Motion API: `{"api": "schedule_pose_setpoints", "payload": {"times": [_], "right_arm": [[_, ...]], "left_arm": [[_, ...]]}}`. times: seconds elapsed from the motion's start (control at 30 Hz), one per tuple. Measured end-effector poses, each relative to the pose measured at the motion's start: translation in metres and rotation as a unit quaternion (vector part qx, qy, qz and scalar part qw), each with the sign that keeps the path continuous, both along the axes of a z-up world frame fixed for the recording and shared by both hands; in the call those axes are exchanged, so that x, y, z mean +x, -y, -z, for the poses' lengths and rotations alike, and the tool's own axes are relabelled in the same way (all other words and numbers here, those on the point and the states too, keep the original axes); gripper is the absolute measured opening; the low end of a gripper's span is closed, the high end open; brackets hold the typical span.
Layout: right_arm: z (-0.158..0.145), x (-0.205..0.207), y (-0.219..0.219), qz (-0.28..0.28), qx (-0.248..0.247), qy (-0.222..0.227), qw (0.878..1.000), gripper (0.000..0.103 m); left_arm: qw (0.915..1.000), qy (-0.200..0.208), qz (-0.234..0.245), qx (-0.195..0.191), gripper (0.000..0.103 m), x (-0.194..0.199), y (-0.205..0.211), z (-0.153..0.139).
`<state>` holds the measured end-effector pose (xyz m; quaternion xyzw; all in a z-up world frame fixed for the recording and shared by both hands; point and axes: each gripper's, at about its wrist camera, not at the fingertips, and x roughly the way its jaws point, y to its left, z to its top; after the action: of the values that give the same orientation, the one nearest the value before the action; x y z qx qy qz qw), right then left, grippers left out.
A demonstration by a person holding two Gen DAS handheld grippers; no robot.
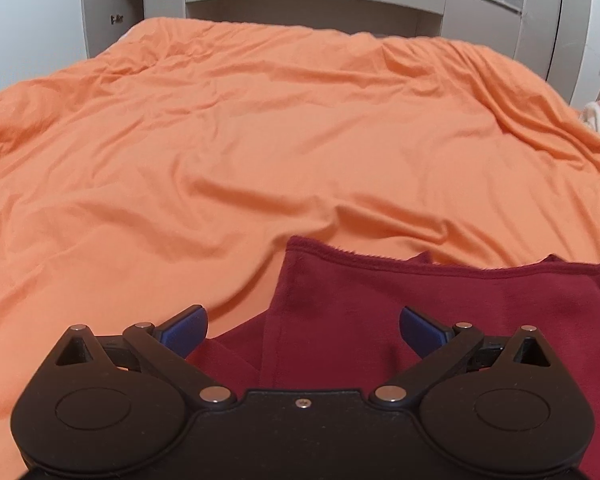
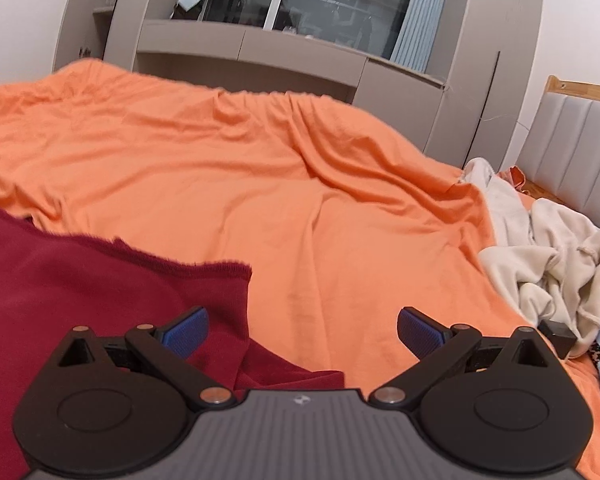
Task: Fold small clothes
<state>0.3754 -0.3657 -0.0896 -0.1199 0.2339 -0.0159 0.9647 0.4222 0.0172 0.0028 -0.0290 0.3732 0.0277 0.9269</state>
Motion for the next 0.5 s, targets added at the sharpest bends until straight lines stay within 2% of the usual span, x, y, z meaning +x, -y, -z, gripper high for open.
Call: {"api": "schedule_pose_setpoints", "payload": {"times": [0.2,0.5], "right_arm": [[-0.028,-0.029,0.002,-0.008,0.043,0.020,0.999,0.103],[-0.031,-0.083,-0.010,-0.014,0.056,0.020,0.998,0.103]], "left_arm": [[0.9998,0.021,-0.003,-0.004,0.102,-0.036,0.008,-0.016],[0.9975,0.068,0.004,-0.022,0.102,-0.104,0.006,-0.033]]}}
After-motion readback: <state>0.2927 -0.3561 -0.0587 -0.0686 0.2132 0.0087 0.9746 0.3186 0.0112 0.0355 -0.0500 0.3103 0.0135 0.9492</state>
